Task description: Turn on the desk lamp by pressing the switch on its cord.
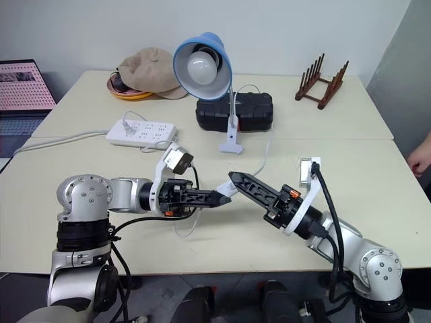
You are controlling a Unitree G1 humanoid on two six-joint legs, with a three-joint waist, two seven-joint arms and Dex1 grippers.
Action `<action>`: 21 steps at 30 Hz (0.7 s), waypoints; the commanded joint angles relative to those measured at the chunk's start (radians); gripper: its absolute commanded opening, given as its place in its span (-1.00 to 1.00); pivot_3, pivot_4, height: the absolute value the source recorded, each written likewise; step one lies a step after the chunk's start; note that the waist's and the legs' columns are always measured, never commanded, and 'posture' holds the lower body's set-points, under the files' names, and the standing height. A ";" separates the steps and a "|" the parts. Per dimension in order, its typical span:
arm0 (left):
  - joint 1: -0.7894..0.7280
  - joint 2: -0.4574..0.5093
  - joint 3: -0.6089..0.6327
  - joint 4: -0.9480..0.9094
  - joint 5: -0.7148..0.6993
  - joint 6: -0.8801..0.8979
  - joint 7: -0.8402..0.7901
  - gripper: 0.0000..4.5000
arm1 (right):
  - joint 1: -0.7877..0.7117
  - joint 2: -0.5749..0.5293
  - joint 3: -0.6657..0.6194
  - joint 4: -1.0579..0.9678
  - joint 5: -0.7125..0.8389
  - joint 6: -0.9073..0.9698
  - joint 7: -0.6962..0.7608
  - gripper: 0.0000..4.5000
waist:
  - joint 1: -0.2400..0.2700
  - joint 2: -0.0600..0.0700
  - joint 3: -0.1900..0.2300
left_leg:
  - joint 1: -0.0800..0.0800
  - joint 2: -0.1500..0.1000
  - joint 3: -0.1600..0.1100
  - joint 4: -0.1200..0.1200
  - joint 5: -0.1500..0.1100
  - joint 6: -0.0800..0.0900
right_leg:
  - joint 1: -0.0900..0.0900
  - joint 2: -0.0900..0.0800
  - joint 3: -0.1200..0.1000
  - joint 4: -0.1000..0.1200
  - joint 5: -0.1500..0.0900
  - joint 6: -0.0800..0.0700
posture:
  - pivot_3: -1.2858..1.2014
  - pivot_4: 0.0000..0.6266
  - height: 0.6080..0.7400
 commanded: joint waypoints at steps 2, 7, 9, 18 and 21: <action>0.006 -0.001 0.029 -0.035 -0.117 0.005 0.067 -0.85 | -0.026 0.001 0.024 -0.032 0.024 -0.030 -0.007 1.00 | 0.002 0.000 0.000 | 0.000 0.000 0.000 0.000 0.000 0.000 | 0.000 0.000 0.000 0.000 0.000 0.000 | 0.03 -0.52 1.00; 0.013 0.001 0.032 -0.030 -0.173 0.005 0.122 -0.85 | -0.029 -0.002 0.041 -0.033 0.018 -0.035 0.000 1.00 | 0.003 0.000 0.000 | 0.000 0.000 0.000 0.000 0.000 0.000 | 0.000 0.000 0.000 0.000 0.000 0.000 | 0.03 -0.52 1.00; 0.014 0.004 0.031 -0.030 -0.185 0.005 0.134 -0.85 | -0.028 -0.003 0.043 -0.033 0.018 -0.037 0.004 0.92 | 0.004 0.000 0.000 | 0.000 0.000 0.000 0.000 0.000 0.000 | 0.000 0.000 0.000 0.000 0.000 0.000 | 0.03 -0.52 1.00; 0.017 0.003 0.033 -0.018 -0.234 0.005 0.180 -0.85 | -0.020 -0.015 0.060 -0.044 0.020 -0.035 0.025 0.18 | 0.005 0.000 0.000 | 0.000 0.000 0.000 0.000 0.000 0.000 | 0.000 0.000 0.000 0.000 0.000 0.000 | 0.03 -0.52 1.00; 0.017 0.003 0.032 -0.016 -0.244 0.005 0.192 -0.85 | -0.022 -0.022 0.062 -0.043 0.022 -0.033 0.030 -0.19 | 0.005 0.000 0.000 | 0.000 0.000 0.000 0.000 0.000 0.000 | 0.000 0.000 0.000 0.000 0.000 -0.001 | 0.03 -0.52 1.00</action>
